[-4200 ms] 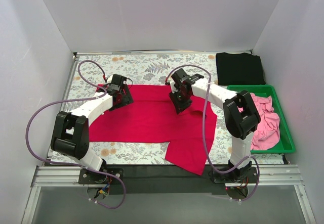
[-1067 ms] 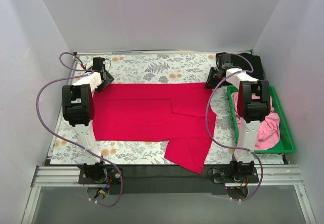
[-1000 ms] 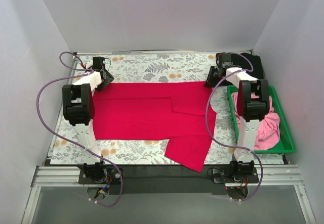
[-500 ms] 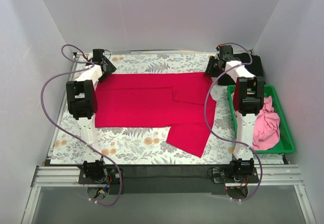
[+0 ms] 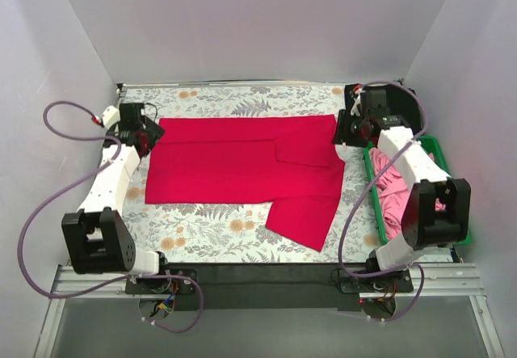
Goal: Fold and stack the t-shirts
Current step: Fold the tshirt
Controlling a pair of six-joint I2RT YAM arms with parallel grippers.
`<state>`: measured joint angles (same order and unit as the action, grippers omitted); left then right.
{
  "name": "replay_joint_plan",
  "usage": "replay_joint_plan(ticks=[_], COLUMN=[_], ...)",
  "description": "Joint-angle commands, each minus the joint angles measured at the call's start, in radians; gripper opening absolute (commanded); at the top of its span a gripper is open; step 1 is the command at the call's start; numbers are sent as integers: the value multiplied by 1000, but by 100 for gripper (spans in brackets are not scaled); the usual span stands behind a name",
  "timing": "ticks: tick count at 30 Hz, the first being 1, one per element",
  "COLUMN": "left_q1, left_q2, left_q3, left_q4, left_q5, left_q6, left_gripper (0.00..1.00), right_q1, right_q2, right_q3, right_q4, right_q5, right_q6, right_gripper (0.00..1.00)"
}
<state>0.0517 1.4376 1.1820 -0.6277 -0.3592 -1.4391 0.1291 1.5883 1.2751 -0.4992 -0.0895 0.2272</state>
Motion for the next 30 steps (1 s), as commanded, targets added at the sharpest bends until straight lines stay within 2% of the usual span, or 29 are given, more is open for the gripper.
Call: replay_joint_plan(ticks=[1, 4, 8, 22, 27, 29, 30], left_q1=[17, 57, 99, 103, 103, 103, 105], left_q2=[-60, -80, -66, 63, 64, 58, 57], left_q3=[-183, -301, -381, -433, -443, -443, -443], left_q4=[-139, -100, -32, 54, 56, 49, 46], left_q5=[-64, -11, 16, 6, 8, 12, 12], left_q6=[-102, -133, -150, -156, -142, -136, -135], left_gripper=[86, 86, 82, 57, 37, 32, 25], right_q1=[21, 29, 40, 50, 52, 50, 52], right_q2=[-83, -165, -235, -289, -284, -284, -286], right_q3=[-156, -261, -350, -462, -473, -480, -484], right_q4=[-88, -105, -107, -98, -102, -102, -104], right_q5=[50, 30, 23, -7, -18, -21, -23], right_q6=[-22, -20, -31, -22, 0, 21, 30], right_gripper=[49, 50, 49, 44, 41, 40, 39])
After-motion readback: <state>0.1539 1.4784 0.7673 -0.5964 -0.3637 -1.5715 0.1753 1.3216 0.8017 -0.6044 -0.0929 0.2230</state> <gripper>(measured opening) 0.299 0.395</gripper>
